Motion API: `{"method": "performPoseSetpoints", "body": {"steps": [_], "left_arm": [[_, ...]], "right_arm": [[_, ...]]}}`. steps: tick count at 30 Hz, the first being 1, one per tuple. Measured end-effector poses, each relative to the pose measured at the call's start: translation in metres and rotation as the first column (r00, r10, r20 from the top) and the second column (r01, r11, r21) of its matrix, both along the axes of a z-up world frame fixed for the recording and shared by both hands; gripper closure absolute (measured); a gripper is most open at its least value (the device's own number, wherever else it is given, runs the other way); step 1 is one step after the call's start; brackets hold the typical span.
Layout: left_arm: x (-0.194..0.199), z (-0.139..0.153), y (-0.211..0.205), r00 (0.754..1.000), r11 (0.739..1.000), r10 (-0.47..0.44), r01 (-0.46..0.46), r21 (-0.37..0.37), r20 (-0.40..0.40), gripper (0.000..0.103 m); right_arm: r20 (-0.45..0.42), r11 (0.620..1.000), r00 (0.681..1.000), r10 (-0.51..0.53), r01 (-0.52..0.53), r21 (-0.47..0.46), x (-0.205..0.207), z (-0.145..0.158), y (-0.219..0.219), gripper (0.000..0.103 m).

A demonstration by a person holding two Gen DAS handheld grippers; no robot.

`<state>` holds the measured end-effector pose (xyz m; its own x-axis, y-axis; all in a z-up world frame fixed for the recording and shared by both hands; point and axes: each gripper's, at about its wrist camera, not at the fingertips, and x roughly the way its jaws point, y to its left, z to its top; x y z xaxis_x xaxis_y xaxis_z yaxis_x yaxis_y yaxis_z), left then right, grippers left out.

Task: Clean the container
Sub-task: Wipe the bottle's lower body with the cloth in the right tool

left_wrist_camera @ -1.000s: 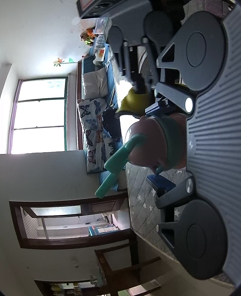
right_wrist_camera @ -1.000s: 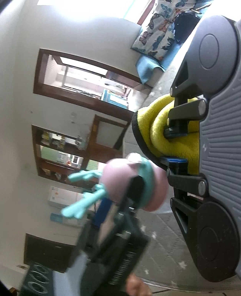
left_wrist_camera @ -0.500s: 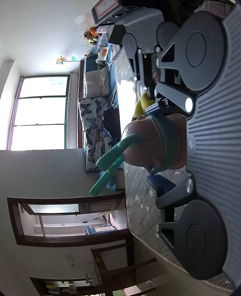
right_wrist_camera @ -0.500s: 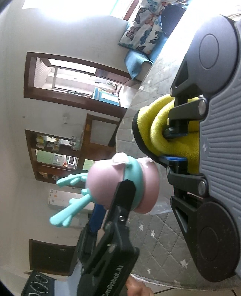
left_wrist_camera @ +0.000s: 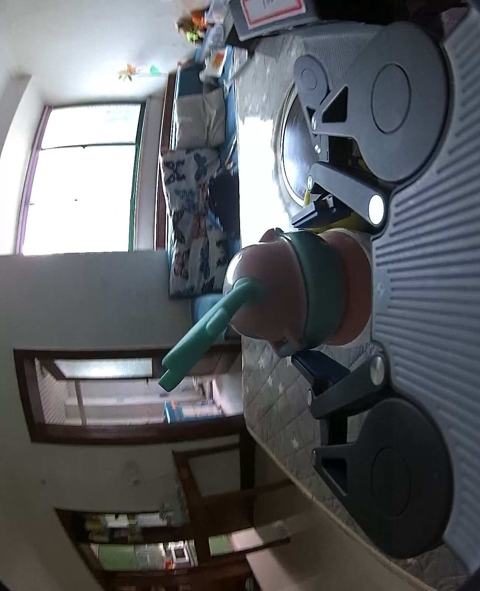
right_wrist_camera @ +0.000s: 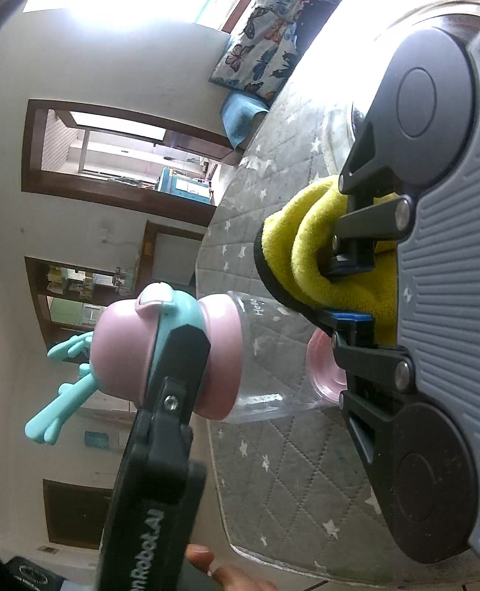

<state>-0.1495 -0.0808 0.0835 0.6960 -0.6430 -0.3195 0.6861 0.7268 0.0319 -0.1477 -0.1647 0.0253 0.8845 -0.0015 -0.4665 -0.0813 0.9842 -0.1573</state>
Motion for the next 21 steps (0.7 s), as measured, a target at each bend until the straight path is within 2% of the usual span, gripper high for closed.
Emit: {"method": "performPoseSetpoints", "body": {"steps": [8, 15, 17, 21], "left_arm": [[-0.002, 0.003, -0.017, 0.99, 0.99, 0.134, -0.136, -0.049, -0.042, 0.029], [-0.003, 0.003, -0.024, 0.983, 0.983, 0.177, -0.179, -0.05, -0.039, 0.028], [-0.003, 0.003, -0.027, 0.982, 0.981, 0.185, -0.187, -0.044, -0.047, 0.024], [-0.002, -0.005, -0.028, 0.976, 0.977, 0.209, -0.211, -0.029, -0.06, 0.023]], "right_arm": [[0.004, 1.0, 1.0, 0.021, -0.021, 0.007, -0.011, -0.007, 0.007, 0.087], [0.002, 0.998, 0.998, 0.064, -0.064, 0.004, -0.016, -0.011, 0.015, 0.087], [0.003, 0.997, 0.997, 0.08, -0.08, -0.001, -0.017, -0.013, 0.018, 0.086], [0.004, 0.995, 0.995, 0.098, -0.098, 0.0, -0.018, -0.012, 0.02, 0.086]]}}
